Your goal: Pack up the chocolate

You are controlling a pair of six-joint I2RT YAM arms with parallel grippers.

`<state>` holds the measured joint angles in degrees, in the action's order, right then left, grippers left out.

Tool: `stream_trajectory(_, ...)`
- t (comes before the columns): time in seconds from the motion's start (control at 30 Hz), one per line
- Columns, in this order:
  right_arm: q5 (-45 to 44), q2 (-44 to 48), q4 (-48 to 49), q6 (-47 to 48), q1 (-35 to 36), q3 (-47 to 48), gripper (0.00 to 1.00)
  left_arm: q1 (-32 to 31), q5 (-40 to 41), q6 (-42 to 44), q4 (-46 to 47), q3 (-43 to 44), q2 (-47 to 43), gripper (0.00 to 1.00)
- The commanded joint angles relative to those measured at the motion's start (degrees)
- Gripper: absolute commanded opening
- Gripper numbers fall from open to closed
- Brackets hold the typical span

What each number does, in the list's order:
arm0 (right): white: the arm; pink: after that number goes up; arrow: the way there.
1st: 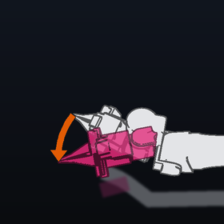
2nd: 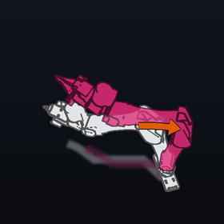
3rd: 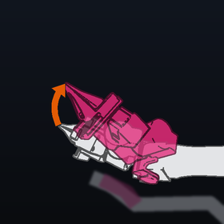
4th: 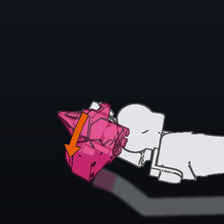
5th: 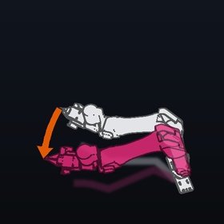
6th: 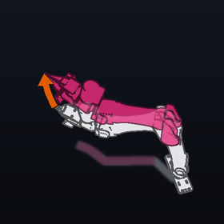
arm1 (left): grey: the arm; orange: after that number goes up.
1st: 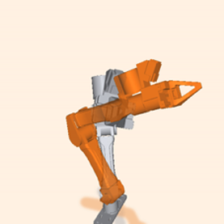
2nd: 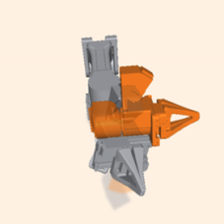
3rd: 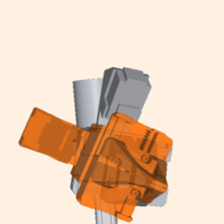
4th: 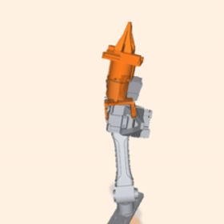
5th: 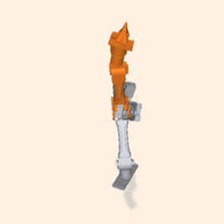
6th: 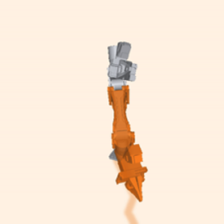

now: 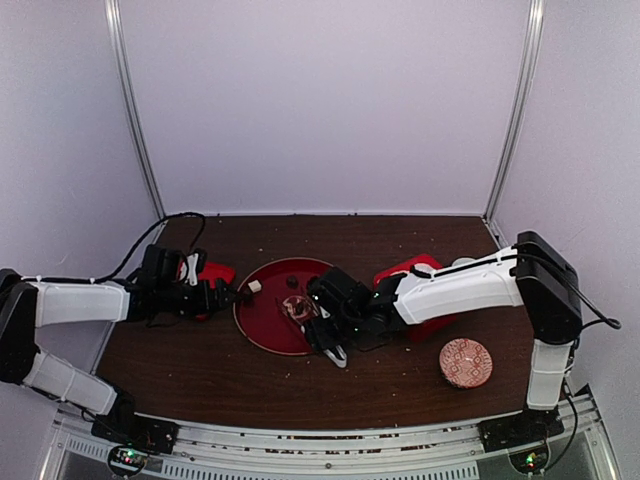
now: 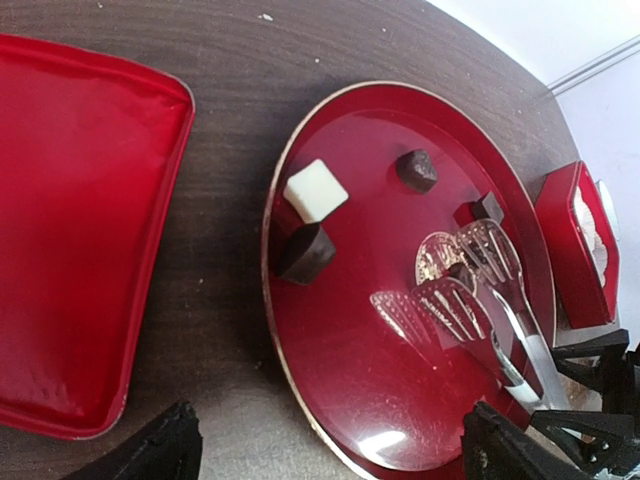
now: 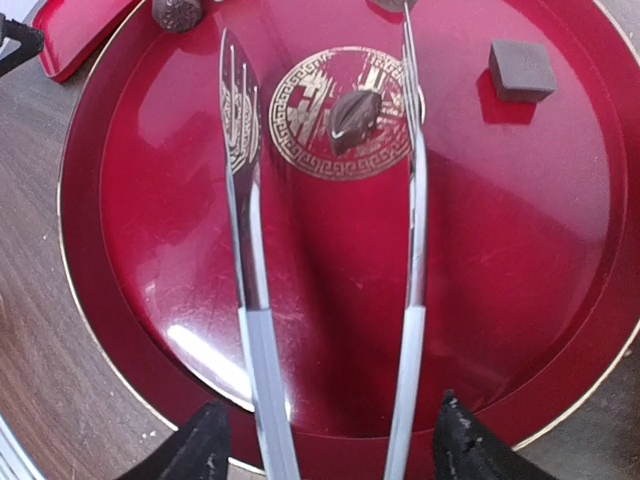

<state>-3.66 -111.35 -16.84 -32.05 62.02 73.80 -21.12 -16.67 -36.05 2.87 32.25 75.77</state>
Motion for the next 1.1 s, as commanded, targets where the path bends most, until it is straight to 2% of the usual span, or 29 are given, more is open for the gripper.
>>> stream_trajectory(0.0,0.68,1.68,2.08,-1.54,0.56,-1.24,0.74,-0.34,0.60,0.98,0.54,-1.03,-1.53,0.93)
stream_trajectory(0.13,1.38,5.94,2.82,-1.45,0.57,-2.90,0.78,-1.32,0.63,0.82,-0.33,-1.84,-3.24,0.93)
stream_trajectory(0.2,1.64,9.07,3.50,-1.31,0.29,-4.34,0.87,-2.25,0.67,0.53,-0.63,-2.55,-4.39,0.93)
stream_trajectory(0.33,3.95,14.49,3.38,-0.35,-1.18,-6.93,0.93,-4.69,0.58,-0.53,-1.09,-3.87,-5.89,0.93)
stream_trajectory(0.43,6.98,17.47,3.05,-0.81,-3.16,-9.51,0.94,-6.93,0.78,-2.21,-1.02,-4.90,-6.58,0.91)
stream_trajectory(0.63,16.31,19.95,9.04,-4.41,-7.79,-17.75,0.94,-12.34,1.43,-6.13,-0.46,-6.93,-7.43,0.86)
stream_trajectory(0.8,20.54,17.40,13.46,-5.59,-9.03,-20.45,0.93,-15.67,1.11,-8.27,1.67,-8.17,-5.03,0.76)
stream_trajectory(0.97,25.15,14.30,21.21,-9.27,-11.39,-23.15,0.91,-16.54,-1.35,-10.77,7.86,-8.97,-0.35,0.64)
stream_trajectory(1.07,27.40,12.25,24.32,-10.40,-12.37,-23.15,0.90,-16.68,-1.84,-11.58,10.33,-8.79,2.50,0.61)
